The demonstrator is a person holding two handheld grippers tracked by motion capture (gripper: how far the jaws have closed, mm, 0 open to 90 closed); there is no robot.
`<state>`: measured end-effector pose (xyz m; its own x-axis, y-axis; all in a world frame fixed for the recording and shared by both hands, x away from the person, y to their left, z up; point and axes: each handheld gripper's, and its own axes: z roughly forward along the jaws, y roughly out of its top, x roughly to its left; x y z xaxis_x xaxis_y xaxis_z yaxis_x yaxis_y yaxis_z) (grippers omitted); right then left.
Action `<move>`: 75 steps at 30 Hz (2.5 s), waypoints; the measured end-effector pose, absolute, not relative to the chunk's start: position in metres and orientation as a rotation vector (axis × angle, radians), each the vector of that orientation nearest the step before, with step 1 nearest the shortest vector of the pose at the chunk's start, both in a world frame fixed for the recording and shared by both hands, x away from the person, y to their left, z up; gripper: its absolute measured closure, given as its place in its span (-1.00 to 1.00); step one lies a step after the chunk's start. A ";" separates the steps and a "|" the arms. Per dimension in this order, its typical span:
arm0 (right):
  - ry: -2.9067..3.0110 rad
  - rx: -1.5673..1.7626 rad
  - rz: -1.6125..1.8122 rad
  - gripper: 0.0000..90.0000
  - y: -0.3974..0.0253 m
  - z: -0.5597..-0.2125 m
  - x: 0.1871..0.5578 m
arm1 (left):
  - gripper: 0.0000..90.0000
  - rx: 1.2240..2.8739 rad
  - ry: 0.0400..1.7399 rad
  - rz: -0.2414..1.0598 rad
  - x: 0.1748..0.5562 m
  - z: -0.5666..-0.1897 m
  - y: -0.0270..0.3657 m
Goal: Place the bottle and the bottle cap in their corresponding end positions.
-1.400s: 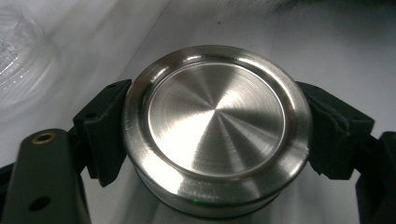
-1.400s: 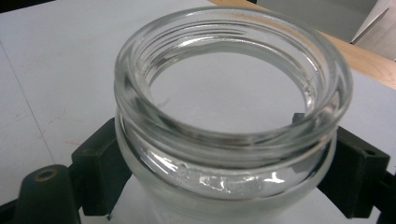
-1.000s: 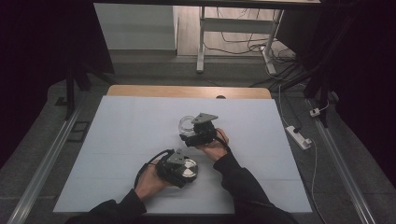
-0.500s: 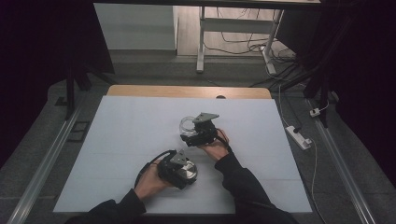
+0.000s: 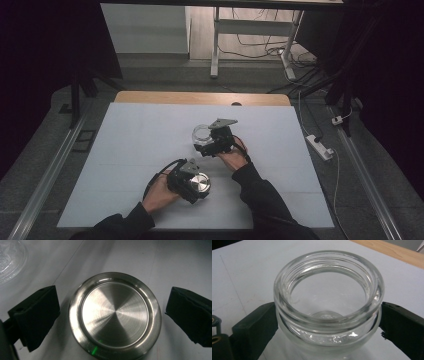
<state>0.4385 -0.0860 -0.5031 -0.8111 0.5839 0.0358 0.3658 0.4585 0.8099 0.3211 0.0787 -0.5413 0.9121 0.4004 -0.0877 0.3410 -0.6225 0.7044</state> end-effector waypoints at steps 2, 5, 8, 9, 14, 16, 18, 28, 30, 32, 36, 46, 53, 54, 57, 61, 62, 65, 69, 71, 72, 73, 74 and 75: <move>2.468 0.819 1.285 -0.98 -0.087 -0.502 0.438 | -1.00 2.296 0.521 0.096 0.321 -0.540 0.080; 2.476 0.831 1.286 -1.00 -0.088 -0.500 0.438 | -1.00 2.288 0.532 0.094 0.320 -0.536 0.082; 2.481 0.836 1.284 -1.00 -0.091 -0.498 0.437 | -1.00 2.273 0.546 0.093 0.320 -0.533 0.086; 2.483 0.843 1.288 -1.00 -0.092 -0.498 0.437 | -1.00 2.264 0.553 0.086 0.319 -0.531 0.088; 2.488 0.859 1.283 -1.00 -0.096 -0.496 0.433 | -1.00 2.228 0.589 0.057 0.318 -0.525 0.097; 2.486 0.851 1.280 -1.00 -0.096 -0.495 0.431 | -1.00 2.217 0.598 0.046 0.317 -0.523 0.101; 2.490 0.844 1.279 -1.00 -0.095 -0.494 0.428 | -1.00 2.212 0.600 0.043 0.316 -0.521 0.105; 2.480 0.814 1.242 -1.00 -0.096 -0.492 0.416 | -1.00 2.187 0.610 0.047 0.311 -0.512 0.119; 2.473 0.814 1.240 -1.00 -0.098 -0.491 0.413 | -1.00 2.187 0.618 0.047 0.310 -0.511 0.121; 2.463 0.815 1.245 -1.00 -0.099 -0.490 0.410 | -1.00 2.181 0.628 0.046 0.309 -0.510 0.124; 2.453 0.805 1.264 -1.00 -0.101 -0.487 0.405 | -1.00 2.183 0.630 0.061 0.307 -0.508 0.128; 2.471 0.749 1.245 -1.00 -0.104 -0.485 0.390 | -1.00 2.167 0.658 0.100 0.298 -0.504 0.140; 2.463 0.733 1.244 -1.00 -0.107 -0.483 0.378 | -1.00 2.155 0.683 0.110 0.293 -0.502 0.151; 2.462 0.736 1.249 -1.00 -0.107 -0.483 0.377 | -1.00 2.153 0.688 0.112 0.292 -0.502 0.153; 2.468 0.745 1.261 -1.00 -0.109 -0.482 0.373 | -1.00 2.149 0.701 0.113 0.290 -0.502 0.159; 2.481 0.782 1.263 -1.00 -0.112 -0.482 0.368 | -1.00 2.145 0.720 0.114 0.286 -0.502 0.164; 2.486 0.786 1.259 -1.00 -0.112 -0.482 0.366 | -1.00 2.145 0.723 0.114 0.286 -0.502 0.165; 2.490 0.790 1.247 -1.00 -0.115 -0.481 0.361 | -1.00 2.146 0.731 0.117 0.283 -0.502 0.168; 2.498 0.788 1.256 -1.00 -0.118 -0.481 0.357 | -1.00 2.132 0.741 0.108 0.280 -0.502 0.173; 2.507 0.793 1.256 -1.00 -0.120 -0.481 0.354 | -1.00 2.118 0.744 0.098 0.278 -0.501 0.176; 2.510 0.793 1.258 -1.00 -0.121 -0.481 0.353 | -1.00 2.113 0.749 0.097 0.278 -0.501 0.177; 2.512 0.793 1.261 -1.00 -0.122 -0.481 0.352 | -1.00 2.112 0.753 0.101 0.277 -0.500 0.179; 2.513 0.799 1.265 -1.00 -0.123 -0.481 0.351 | -1.00 2.109 0.758 0.102 0.276 -0.500 0.180; 2.512 0.797 1.265 -1.00 -0.125 -0.481 0.350 | -1.00 2.107 0.762 0.103 0.275 -0.500 0.182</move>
